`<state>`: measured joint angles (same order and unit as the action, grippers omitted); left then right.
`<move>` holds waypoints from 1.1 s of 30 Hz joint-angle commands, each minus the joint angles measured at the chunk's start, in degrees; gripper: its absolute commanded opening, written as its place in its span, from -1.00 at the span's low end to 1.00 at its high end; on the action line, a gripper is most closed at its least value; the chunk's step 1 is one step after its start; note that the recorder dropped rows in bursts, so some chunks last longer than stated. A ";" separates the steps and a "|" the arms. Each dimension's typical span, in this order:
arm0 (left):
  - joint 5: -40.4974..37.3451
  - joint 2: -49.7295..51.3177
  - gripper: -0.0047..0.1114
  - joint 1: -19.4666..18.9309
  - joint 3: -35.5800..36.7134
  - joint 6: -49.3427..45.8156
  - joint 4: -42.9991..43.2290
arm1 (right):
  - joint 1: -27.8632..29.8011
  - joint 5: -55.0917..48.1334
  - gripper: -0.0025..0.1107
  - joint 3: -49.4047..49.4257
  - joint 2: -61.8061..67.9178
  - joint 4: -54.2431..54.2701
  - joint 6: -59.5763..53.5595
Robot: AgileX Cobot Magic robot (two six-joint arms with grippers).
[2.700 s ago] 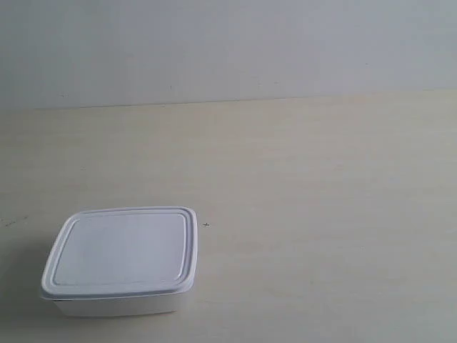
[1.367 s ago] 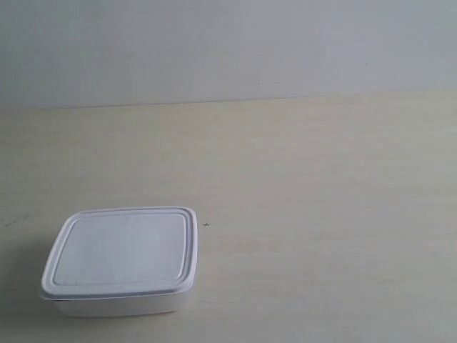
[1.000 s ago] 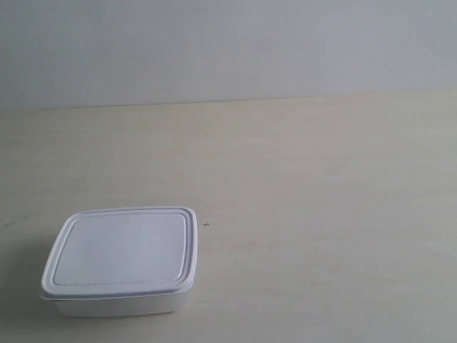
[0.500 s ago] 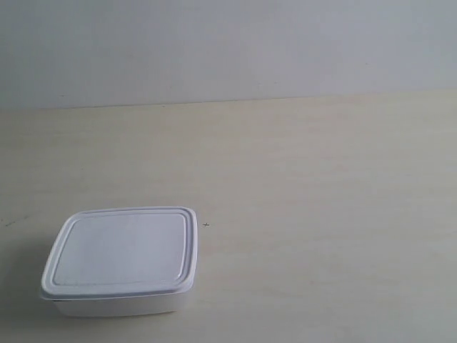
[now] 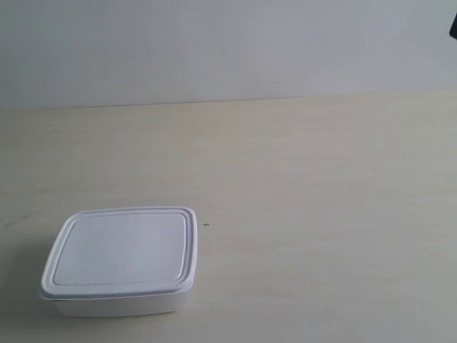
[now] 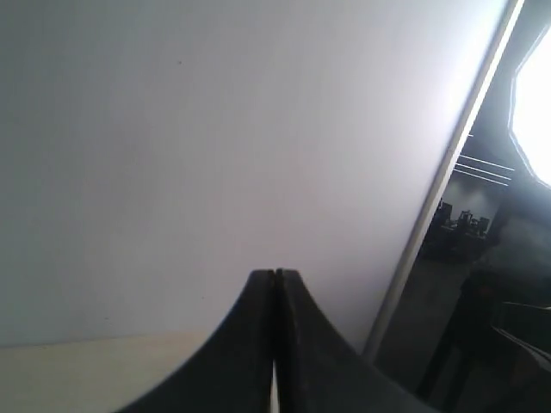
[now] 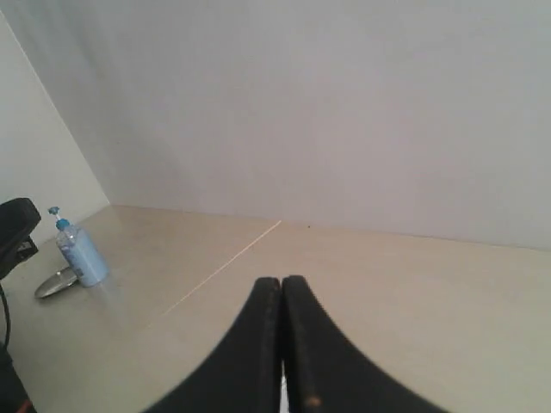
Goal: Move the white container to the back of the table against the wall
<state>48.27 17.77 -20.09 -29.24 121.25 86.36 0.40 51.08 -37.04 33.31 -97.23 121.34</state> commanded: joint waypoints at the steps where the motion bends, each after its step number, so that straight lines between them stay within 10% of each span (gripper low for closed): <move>1: -2.92 4.43 -0.92 -0.23 -4.37 0.44 -2.55 | -0.12 -3.30 -0.96 -4.95 2.67 6.15 0.14; 15: -45.16 13.69 -0.92 2.92 -23.12 0.00 10.58 | -0.12 -44.92 -0.96 -12.02 3.97 19.20 0.14; 20: -57.35 15.64 -0.92 7.89 -28.09 -15.96 13.58 | -0.12 -58.46 -0.96 -15.68 6.32 15.11 -11.04; 33: -60.79 19.57 -0.92 21.13 -22.80 -49.35 -3.95 | -16.99 -54.21 -0.96 -20.32 25.56 14.98 -39.64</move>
<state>-11.80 36.72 -0.42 -54.49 74.90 90.49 -13.43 -3.40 -57.21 54.91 -82.05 85.12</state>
